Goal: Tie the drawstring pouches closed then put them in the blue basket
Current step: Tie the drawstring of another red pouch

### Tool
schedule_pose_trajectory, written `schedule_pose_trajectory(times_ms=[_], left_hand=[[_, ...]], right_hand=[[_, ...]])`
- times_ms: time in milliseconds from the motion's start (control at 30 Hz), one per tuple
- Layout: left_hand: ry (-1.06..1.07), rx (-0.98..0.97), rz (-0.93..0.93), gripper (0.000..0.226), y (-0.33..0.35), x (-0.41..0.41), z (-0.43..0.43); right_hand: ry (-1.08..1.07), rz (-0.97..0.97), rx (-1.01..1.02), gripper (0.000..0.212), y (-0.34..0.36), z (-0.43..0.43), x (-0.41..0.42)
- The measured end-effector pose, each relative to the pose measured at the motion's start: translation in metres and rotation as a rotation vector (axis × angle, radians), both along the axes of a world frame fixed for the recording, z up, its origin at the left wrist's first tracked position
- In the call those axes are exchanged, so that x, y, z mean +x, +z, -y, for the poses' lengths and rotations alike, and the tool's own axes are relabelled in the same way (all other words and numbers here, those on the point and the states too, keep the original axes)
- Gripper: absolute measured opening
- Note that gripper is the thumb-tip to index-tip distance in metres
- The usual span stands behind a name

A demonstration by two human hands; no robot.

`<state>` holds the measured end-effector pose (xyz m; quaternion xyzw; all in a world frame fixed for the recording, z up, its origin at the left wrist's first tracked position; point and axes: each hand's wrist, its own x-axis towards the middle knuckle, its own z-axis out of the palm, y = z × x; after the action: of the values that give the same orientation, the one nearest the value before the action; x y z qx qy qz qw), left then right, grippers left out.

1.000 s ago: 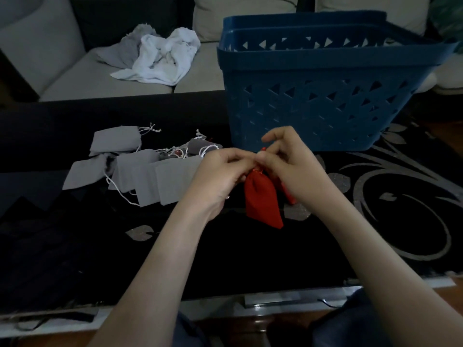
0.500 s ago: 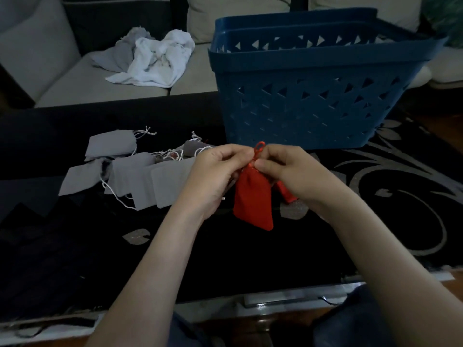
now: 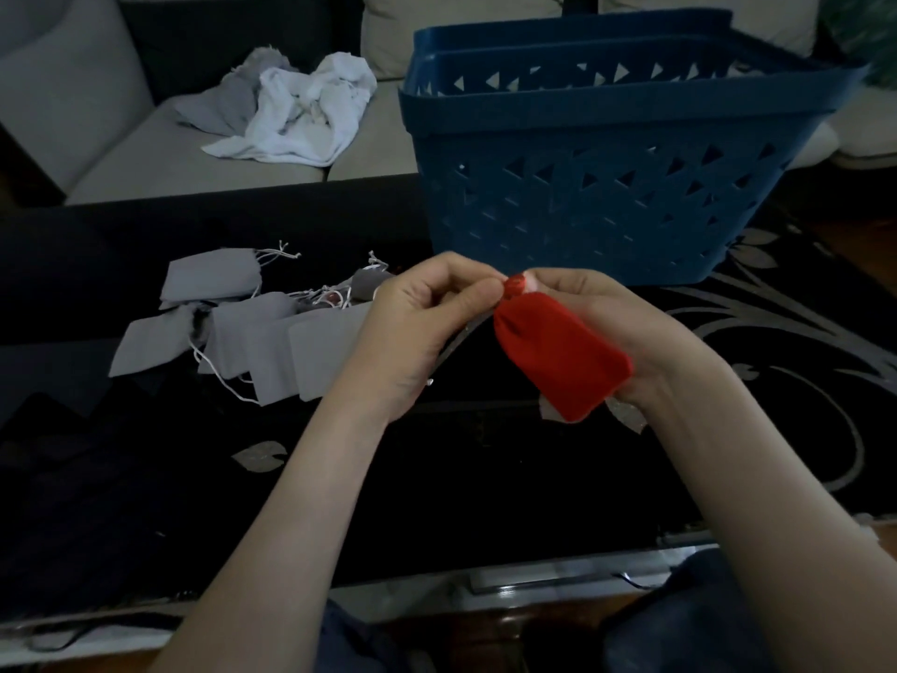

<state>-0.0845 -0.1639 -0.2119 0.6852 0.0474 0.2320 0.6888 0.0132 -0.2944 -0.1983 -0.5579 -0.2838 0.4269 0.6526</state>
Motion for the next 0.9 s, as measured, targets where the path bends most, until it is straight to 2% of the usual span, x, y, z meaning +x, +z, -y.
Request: schedule_pose_trajectory(times_ms=[200, 267, 367, 467, 633, 767, 900], left_hand=[[0.179, 0.489, -0.083, 0.015, 0.000, -0.001, -0.006], [0.213, 0.552, -0.101, 0.013, -0.004, 0.000, -0.006], [0.199, 0.461, -0.167, 0.004, -0.008, 0.001, -0.005], [0.147, 0.286, -0.216, 0.004, -0.004, -0.001, -0.006], [0.131, 0.175, -0.319, 0.004, -0.005, -0.001, -0.006], [0.102, 0.220, -0.366, 0.003, -0.004, -0.003, -0.008], [0.162, 0.336, -0.393, 0.006, -0.006, -0.001, -0.006]], right_hand=[[-0.041, 0.224, -0.067, 0.015, -0.011, 0.000, 0.007], [-0.039, 0.313, -0.113, 0.012, -0.011, 0.001, 0.009], [-0.046, 0.434, -0.160, 0.008, -0.010, 0.002, 0.010], [-0.076, 0.582, -0.203, 0.008, -0.011, 0.000, 0.008], [-0.188, 0.995, -0.239, 0.006, -0.018, -0.006, 0.002], [-0.247, 0.977, -0.265, 0.004, -0.018, -0.008, 0.000], [-0.275, 0.916, -0.312, 0.016, -0.023, -0.011, 0.002]])
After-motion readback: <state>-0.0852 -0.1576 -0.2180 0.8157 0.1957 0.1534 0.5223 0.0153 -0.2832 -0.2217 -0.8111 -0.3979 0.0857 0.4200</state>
